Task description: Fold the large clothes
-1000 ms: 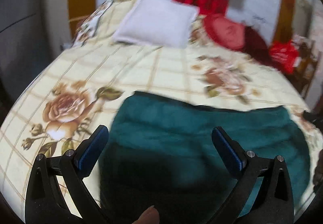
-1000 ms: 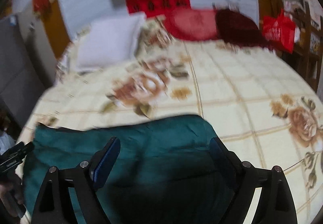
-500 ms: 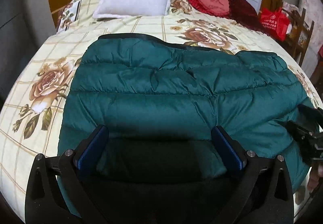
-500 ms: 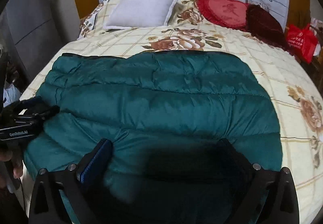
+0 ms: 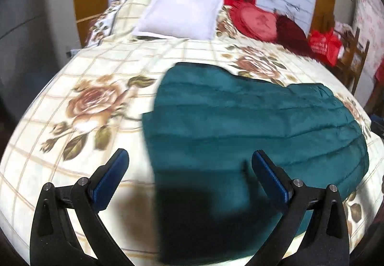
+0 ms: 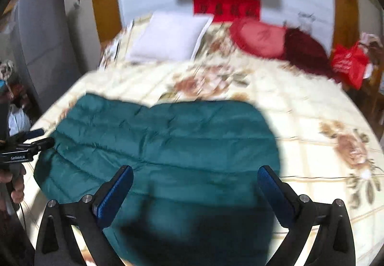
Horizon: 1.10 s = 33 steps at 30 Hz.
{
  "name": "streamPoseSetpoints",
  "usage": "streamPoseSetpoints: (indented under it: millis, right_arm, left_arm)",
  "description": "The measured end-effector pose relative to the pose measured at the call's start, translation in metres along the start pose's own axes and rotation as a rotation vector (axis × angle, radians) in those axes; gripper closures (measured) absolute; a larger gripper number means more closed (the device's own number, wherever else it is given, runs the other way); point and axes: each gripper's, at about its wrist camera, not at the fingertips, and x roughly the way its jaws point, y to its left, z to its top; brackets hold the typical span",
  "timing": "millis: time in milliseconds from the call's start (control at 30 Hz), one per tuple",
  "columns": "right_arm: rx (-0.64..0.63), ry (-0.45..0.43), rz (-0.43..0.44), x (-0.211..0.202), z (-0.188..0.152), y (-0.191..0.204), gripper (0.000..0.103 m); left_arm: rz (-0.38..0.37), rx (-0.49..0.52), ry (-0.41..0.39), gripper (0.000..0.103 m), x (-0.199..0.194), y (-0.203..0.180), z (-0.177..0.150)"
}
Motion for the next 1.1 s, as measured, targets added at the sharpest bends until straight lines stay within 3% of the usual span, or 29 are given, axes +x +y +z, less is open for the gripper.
streamPoseSetpoints:
  millis: [133,233,333,467,533,667,867,933,1100]
  right_arm:
    - [0.126,0.064,0.045,0.009,-0.018,-0.049,0.000]
    - [0.217,0.078,0.100,0.019,-0.022,-0.070,0.000]
    - [0.189,0.123,0.084,0.036,-0.024,-0.069,0.000]
    - [0.126,0.191,0.070,0.060,-0.029,-0.061,0.000]
    - [0.158,0.207,0.093,0.067,-0.034,-0.069,0.000]
    - [0.265,0.240,0.198,0.080,-0.044,-0.092,0.000]
    - [0.228,0.209,0.260,0.082,-0.044,-0.096,0.000]
    - [0.228,0.201,0.304,0.086,-0.043,-0.099,0.000]
    - [0.252,0.194,0.442,0.100,-0.035,-0.105,0.000]
  left_arm:
    - [-0.075,-0.089,0.058,0.000,0.022,0.030,-0.018]
    - [-0.099,-0.137,0.063,0.000,0.030,0.034,-0.013]
    - [-0.059,-0.119,0.055,0.000,0.038,0.034,-0.009]
    - [-0.168,-0.248,0.120,0.000,0.063,0.056,-0.007]
    - [-0.223,-0.300,0.148,0.000,0.075,0.065,-0.006]
    - [-0.256,-0.260,0.153,0.000,0.087,0.063,0.003]
    - [-0.276,-0.214,0.149,0.001,0.094,0.062,0.010]
    - [-0.317,-0.201,0.143,0.017,0.095,0.062,0.013]
    - [-0.329,-0.128,0.112,0.034,0.086,0.053,0.014]
